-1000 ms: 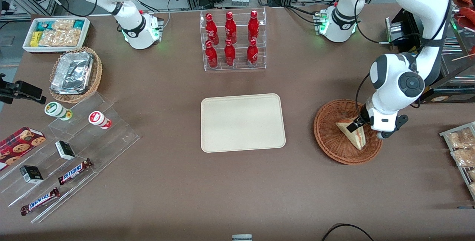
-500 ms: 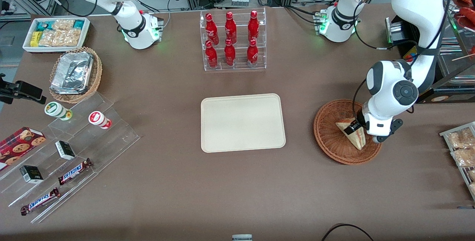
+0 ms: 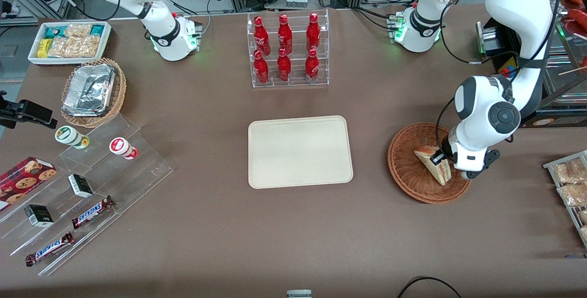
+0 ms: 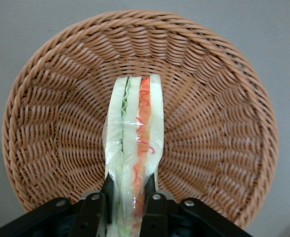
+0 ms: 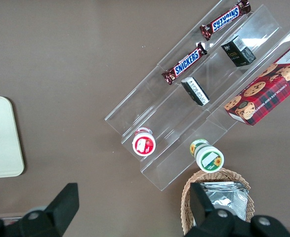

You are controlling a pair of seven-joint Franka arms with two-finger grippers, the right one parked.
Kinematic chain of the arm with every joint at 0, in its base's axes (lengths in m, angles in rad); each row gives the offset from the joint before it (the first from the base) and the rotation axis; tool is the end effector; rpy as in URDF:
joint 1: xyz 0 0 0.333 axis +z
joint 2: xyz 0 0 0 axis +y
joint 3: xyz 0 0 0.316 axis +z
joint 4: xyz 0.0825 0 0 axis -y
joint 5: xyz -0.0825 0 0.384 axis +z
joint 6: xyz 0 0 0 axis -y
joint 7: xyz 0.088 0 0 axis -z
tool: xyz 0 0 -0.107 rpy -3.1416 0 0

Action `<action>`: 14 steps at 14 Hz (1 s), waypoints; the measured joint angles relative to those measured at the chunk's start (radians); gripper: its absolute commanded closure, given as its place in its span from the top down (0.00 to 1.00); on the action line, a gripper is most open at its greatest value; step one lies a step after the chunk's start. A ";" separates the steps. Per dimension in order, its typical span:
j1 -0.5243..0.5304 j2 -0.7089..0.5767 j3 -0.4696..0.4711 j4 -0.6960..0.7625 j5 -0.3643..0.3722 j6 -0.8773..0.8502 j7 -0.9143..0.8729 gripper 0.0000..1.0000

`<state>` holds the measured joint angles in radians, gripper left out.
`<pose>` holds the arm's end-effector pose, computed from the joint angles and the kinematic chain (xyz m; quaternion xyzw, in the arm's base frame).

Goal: Place sandwich from basket to tray
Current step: 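Lift the sandwich and carry it with the left gripper over the beige tray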

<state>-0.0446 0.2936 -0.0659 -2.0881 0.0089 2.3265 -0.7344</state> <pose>0.5733 -0.0629 0.2787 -0.9520 -0.3049 0.0275 0.0053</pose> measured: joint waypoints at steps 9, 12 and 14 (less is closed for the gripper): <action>-0.011 0.060 -0.250 0.366 0.026 -0.390 0.024 0.00; -0.031 0.175 -0.349 0.455 0.073 -0.384 0.023 0.00; -0.102 0.257 -0.363 0.521 0.104 -0.373 -0.011 0.00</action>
<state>-0.1462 0.5507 -0.4288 -1.5666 0.1128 1.9531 -0.7453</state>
